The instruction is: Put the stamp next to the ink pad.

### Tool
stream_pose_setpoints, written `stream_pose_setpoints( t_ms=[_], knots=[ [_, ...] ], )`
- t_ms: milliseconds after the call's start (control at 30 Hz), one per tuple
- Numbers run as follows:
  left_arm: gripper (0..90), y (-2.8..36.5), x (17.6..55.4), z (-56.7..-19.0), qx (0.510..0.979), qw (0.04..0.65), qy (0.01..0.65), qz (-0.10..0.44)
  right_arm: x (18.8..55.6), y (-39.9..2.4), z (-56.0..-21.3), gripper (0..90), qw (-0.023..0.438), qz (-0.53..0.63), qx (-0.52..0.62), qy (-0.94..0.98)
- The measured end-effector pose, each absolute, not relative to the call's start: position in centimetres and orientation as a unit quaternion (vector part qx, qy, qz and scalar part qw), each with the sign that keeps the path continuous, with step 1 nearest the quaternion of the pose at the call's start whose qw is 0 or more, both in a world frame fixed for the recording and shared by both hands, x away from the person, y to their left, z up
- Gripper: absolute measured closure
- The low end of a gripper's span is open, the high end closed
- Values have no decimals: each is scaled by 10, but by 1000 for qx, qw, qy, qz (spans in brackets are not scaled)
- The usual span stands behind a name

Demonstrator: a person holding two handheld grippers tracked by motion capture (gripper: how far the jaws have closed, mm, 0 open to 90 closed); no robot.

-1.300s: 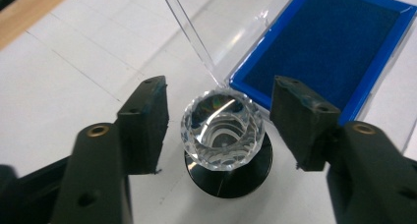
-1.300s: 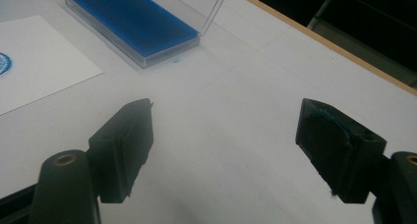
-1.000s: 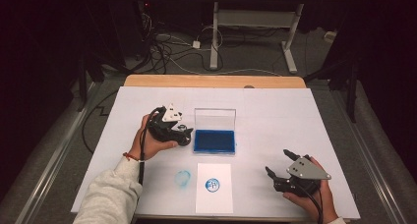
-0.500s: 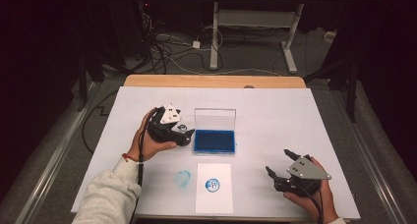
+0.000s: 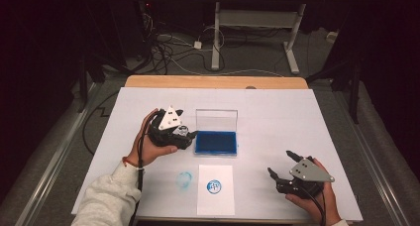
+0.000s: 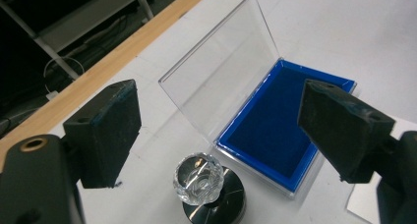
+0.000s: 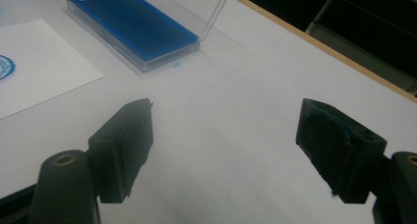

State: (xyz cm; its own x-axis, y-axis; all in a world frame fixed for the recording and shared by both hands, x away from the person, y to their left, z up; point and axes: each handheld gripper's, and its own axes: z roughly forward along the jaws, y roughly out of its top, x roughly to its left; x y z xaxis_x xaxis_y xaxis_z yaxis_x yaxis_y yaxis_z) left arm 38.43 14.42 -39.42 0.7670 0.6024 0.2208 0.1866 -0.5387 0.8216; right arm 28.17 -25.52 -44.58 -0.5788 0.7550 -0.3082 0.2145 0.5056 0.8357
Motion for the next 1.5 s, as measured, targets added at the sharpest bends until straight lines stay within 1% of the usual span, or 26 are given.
stream_pose_setpoints(
  t_ms=[233, 933, 1500],
  knots=[
    [162, 146, 372, -391, 831, 428, 221, 277, 281, -256, -445, 224, 345, 395, 303, 796],
    [162, 155, 345, -390, 818, 453, 199, 294, 280, -254, -444, 224, 347, 396, 301, 795],
    [162, 162, 330, -397, 819, 442, 192, 310, 278, -252, -442, 224, 348, 402, 298, 793]
  ],
)
